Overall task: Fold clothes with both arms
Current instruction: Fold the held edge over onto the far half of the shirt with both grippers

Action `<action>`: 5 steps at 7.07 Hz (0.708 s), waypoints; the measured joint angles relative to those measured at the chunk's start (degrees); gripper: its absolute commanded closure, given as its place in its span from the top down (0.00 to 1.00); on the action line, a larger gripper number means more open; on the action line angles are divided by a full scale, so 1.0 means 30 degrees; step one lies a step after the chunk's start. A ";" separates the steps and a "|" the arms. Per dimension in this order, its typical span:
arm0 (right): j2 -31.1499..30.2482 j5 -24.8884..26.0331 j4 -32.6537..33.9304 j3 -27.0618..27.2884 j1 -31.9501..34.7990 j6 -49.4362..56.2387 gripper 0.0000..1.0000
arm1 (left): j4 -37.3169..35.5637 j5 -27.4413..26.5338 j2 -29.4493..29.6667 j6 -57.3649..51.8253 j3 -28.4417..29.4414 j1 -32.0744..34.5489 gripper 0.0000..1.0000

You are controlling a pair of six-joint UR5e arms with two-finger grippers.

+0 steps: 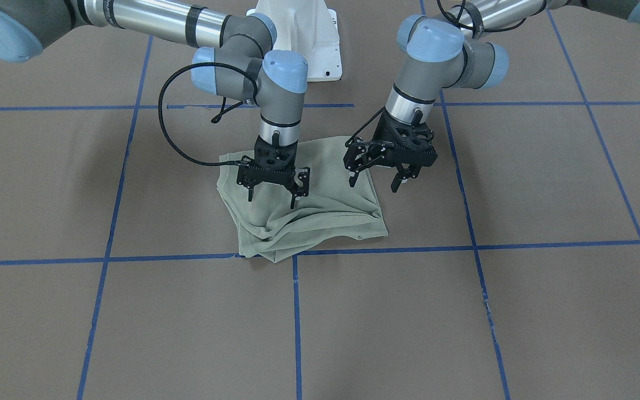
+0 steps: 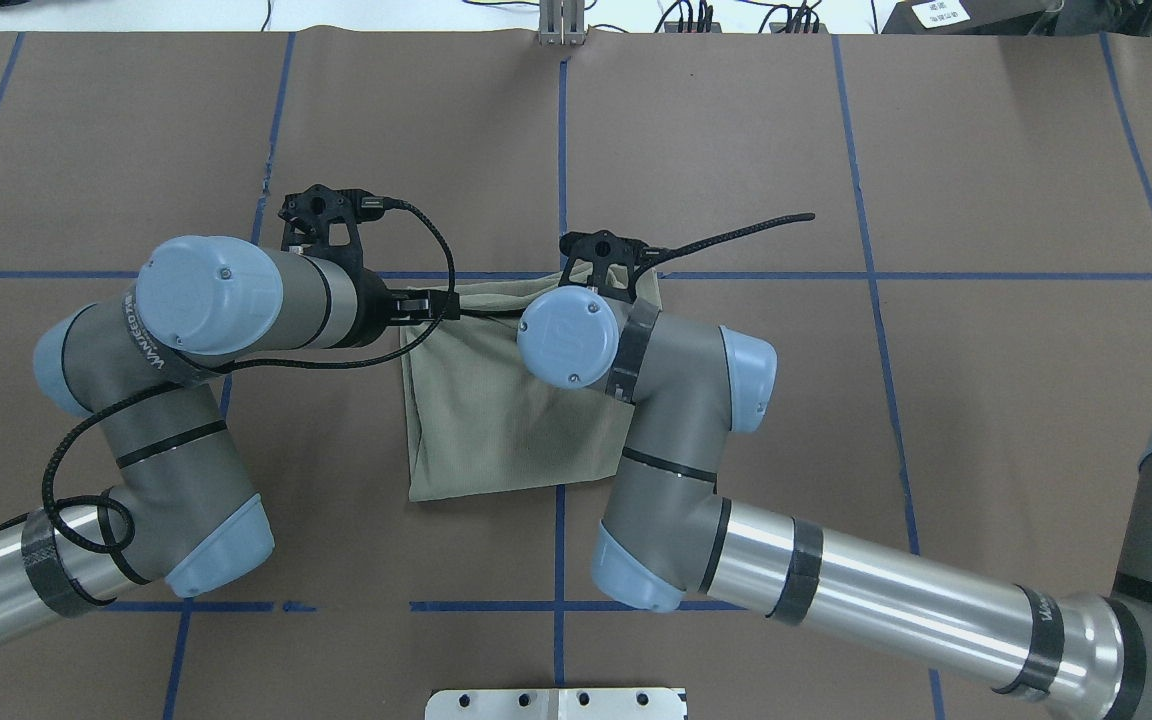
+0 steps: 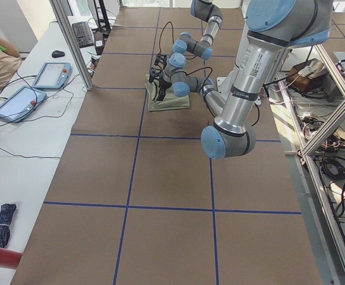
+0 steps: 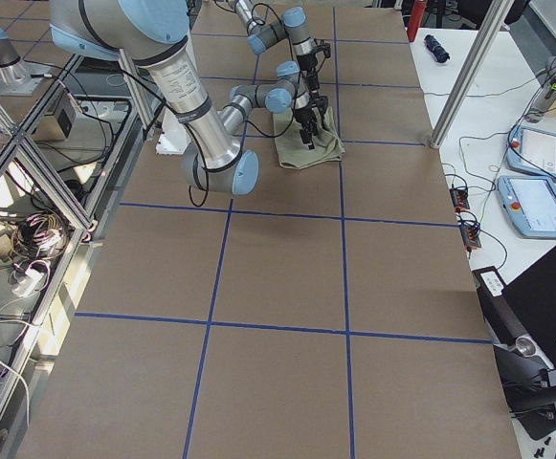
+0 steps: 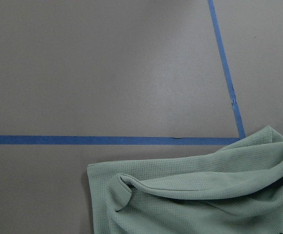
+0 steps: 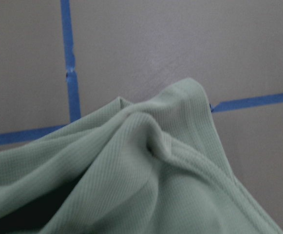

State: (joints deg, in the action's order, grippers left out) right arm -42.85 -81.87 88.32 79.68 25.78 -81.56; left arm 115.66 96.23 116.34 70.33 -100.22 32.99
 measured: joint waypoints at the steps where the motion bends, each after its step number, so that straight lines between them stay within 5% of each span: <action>1: 0.0551 -0.0061 -0.0023 -0.1395 0.0724 0.0336 1.00 | 0.0001 0.0002 -0.0010 0.0021 -0.0021 -0.0007 1.00; 3: 0.1549 -0.0280 -0.0122 -0.4134 0.2393 0.0572 1.00 | 0.0000 0.0002 -0.0049 0.0076 -0.0043 -0.0009 1.00; 5: 0.1723 -0.2579 -0.0160 -0.4125 0.4396 0.2043 1.00 | -0.0012 -0.0038 -0.0066 0.0106 0.0110 -0.0090 1.00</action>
State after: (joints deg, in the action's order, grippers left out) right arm -37.68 -89.60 87.84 67.31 38.97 -75.43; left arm 115.63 96.12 116.14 70.65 -99.89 32.72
